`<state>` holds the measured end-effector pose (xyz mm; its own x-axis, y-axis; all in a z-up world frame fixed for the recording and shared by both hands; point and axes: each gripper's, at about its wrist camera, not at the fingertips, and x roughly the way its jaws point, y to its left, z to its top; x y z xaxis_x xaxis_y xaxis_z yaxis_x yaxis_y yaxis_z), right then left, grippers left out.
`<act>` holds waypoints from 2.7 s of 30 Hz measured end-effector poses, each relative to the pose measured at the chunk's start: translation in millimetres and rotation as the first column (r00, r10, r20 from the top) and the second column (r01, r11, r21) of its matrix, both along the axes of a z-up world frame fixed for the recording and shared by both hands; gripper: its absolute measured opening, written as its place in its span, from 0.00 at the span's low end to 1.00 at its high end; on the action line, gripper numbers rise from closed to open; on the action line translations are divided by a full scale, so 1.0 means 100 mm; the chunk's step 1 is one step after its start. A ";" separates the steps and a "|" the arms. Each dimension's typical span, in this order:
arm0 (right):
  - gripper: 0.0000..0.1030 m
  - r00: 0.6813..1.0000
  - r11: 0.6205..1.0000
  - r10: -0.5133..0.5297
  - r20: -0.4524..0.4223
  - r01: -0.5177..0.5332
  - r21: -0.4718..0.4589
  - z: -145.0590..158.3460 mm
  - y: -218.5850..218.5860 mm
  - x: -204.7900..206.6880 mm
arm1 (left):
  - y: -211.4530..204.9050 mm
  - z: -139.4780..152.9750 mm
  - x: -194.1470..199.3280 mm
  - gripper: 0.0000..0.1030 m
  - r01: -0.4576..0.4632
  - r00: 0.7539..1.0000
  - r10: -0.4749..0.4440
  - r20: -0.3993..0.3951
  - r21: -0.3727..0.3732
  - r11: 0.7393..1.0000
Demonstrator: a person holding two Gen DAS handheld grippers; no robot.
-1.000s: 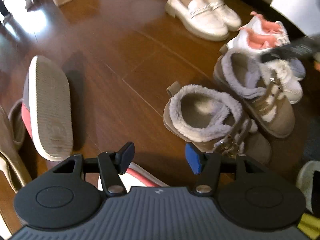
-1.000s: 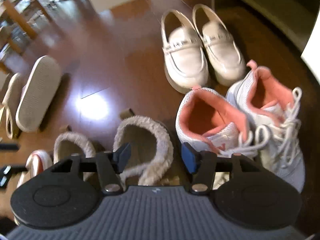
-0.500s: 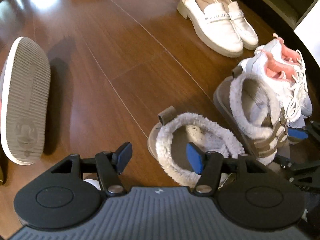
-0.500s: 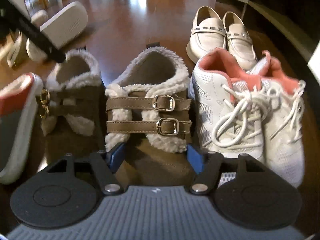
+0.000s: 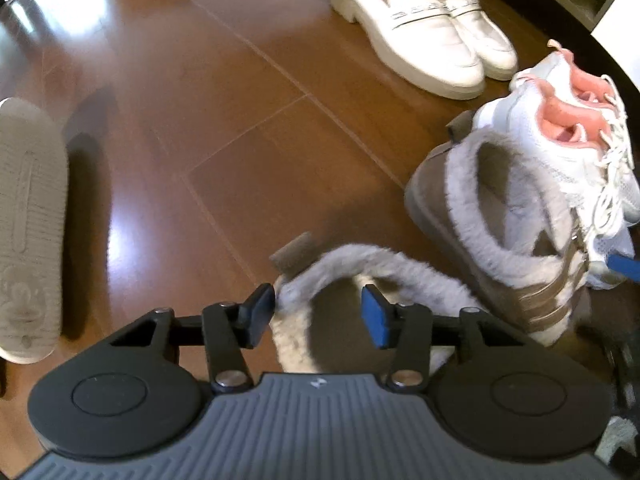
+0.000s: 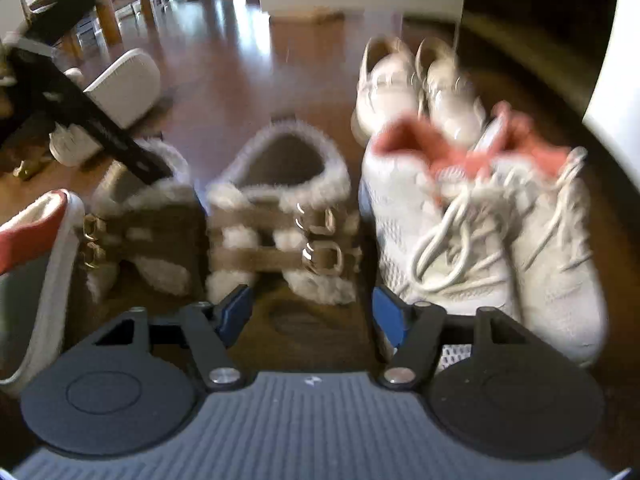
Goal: Organize scattered shoes
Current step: 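Lower the other brown boot with the left gripper beside the first boot, then move both tools back toward the red-and-grey slippers on the floor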
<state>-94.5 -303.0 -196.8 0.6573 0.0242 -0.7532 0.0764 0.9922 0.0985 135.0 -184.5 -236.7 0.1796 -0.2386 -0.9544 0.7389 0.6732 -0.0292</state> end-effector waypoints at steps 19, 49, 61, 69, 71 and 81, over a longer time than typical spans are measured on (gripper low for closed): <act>0.49 0.954 0.981 0.178 -0.240 -0.191 -0.034 -0.36 0.77 0.24 | -0.13 -0.11 -0.16 0.50 0.104 0.994 -0.105 0.006 0.030 0.994; 0.72 0.978 0.994 -0.103 -0.182 0.105 0.004 0.64 0.24 0.06 | 2.85 1.38 -0.76 0.63 -0.418 0.900 0.398 0.176 0.098 0.903; 0.71 0.969 0.980 0.165 -0.183 -0.183 -0.083 0.76 1.19 1.32 | 3.25 1.03 -0.61 0.64 -0.502 0.858 0.490 0.153 0.050 0.863; 0.52 0.936 0.929 0.349 -0.042 -0.352 -0.112 0.70 2.20 3.35 | 3.44 0.74 0.08 0.64 -0.588 0.799 0.584 0.141 -0.018 0.809; 0.28 0.922 0.912 0.388 0.000 -0.383 -0.149 0.62 2.45 3.84 | 3.44 0.67 0.25 0.64 -0.606 0.784 0.604 0.140 -0.037 0.795; 0.23 0.836 0.812 0.549 0.003 -0.533 -0.237 0.22 2.41 4.23 | 3.33 0.45 0.58 0.64 -0.604 0.789 0.602 0.124 -0.022 0.796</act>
<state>328.4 -61.6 -174.6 0.6365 0.2322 -0.7355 -0.4776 0.8674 -0.1395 193.3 148.7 -191.4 0.3924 -0.0267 -0.9194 0.1793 0.9826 0.0480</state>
